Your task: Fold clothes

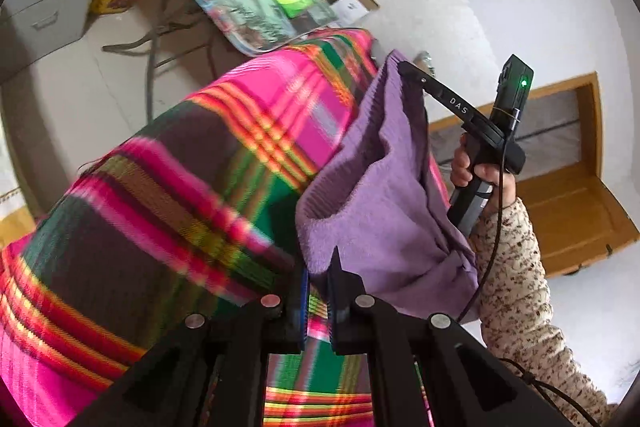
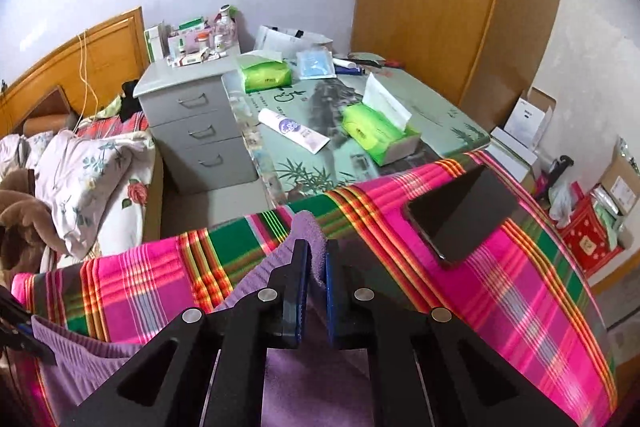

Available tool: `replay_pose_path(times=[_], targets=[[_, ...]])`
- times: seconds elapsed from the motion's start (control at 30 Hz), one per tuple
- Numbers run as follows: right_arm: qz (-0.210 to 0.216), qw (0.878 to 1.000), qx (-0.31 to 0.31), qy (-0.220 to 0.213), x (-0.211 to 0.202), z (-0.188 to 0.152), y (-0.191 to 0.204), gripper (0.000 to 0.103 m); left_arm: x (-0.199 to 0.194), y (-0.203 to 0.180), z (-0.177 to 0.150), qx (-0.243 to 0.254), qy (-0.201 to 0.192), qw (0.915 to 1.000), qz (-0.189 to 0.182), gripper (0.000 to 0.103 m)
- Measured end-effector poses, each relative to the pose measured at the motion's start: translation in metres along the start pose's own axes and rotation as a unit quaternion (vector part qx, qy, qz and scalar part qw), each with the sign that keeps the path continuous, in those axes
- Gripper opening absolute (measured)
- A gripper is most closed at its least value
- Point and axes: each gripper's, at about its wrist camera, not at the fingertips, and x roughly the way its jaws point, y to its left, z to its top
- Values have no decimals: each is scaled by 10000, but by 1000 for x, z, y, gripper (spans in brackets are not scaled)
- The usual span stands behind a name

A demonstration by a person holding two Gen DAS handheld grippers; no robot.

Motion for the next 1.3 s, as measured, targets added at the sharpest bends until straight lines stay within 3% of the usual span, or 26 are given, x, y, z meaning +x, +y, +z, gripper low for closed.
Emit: replay_pose_path(times=[0.27,0.43,0.53,0.63,0.77,0.87,0.97,1.1,1.17,1.3], targets=[[-233,9991,-25,343,38,-14,9,9,3,5,5,-76,-23,9999,141,7],[-368,9986,100,372,41,-17,10,11,3,5,3,-70,-28,9998,202,9],[-544,9971,170,498,33,-16,12,17,2,6,2,-87,16,9998,185,10],[-498,9972,429,345,3,-16,10,20,-3,2,-2,-4,-29,9996,278,13],[-481,9939,982,-165,-68,-29,-1,20,-17,-13,-10,375,-219,9980,456,16],[-614,9875,1370,-471,-122,-55,-9,21,-29,-30,-18,777,-434,9949,475,25],[-931,9778,1699,-796,-183,-95,-11,23,-36,-51,-28,1273,-527,9893,477,28],[-1356,9623,2070,-1131,-253,-160,-4,39,-32,-83,-42,1992,-492,9778,423,35],[-1518,9546,2268,-1190,-272,-189,1,41,-23,-104,-50,2374,-371,9700,364,35],[-1841,9352,2711,-1340,-307,-247,14,41,7,-151,-73,3267,-67,9446,293,36]])
